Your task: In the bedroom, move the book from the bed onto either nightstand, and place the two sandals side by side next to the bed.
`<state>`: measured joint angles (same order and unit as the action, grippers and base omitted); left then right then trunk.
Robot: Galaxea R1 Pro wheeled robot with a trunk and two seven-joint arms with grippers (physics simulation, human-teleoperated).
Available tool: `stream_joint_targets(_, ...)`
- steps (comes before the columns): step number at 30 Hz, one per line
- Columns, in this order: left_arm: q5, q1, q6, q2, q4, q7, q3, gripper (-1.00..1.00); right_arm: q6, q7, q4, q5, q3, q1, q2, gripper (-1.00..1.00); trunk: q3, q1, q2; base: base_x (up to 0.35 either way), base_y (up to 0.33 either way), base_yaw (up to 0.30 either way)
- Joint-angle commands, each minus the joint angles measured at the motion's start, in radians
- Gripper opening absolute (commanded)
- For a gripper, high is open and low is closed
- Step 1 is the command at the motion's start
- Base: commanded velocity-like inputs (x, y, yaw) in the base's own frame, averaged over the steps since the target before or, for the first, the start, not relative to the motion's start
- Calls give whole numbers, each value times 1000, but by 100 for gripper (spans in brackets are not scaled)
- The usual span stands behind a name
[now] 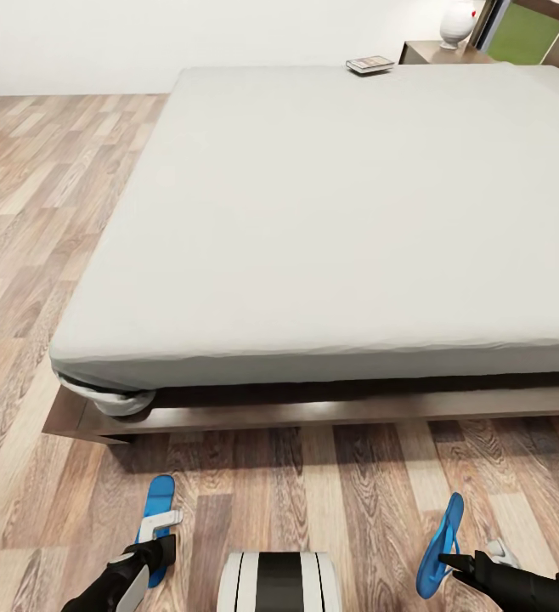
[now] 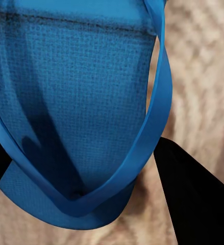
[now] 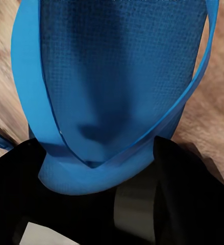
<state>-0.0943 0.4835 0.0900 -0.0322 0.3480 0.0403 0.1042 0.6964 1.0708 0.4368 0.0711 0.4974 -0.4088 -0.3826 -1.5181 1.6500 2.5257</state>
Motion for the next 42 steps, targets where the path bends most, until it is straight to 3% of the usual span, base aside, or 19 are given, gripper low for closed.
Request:
stream_joint_targets(1, -7, 0, 6, 0, 5, 1, -1, -100, 8, 6, 1, 7, 7, -1, 1, -100, 0, 0, 0, 0, 0, 0)
stream_joint_targets(5, -7, 0, 8, 0, 5, 1, -1, -100, 8, 6, 0, 7, 7, -1, 1, -100, -16, 2, 1, 0, 0, 0)
stream_joint_targets(22, -7, 0, 7, 0, 5, 1, -1, -100, 8, 6, 0, 7, 7, -1, 2, -100, -16, 2, 1, 0, 0, 0)
stream_joint_targets(36, -7, 0, 9, 0, 5, 3, -1, -100, 8, 6, 0, 7, 7, -1, 1, -100, -8, 1, 1, 0, 0, 0)
stream_joint_targets(42, -8, 0, 10, 0, 5, 3, 0, -100, 8, 6, 1, 7, 7, -1, 1, -100, 7, -1, 0, 0, 0, 0)
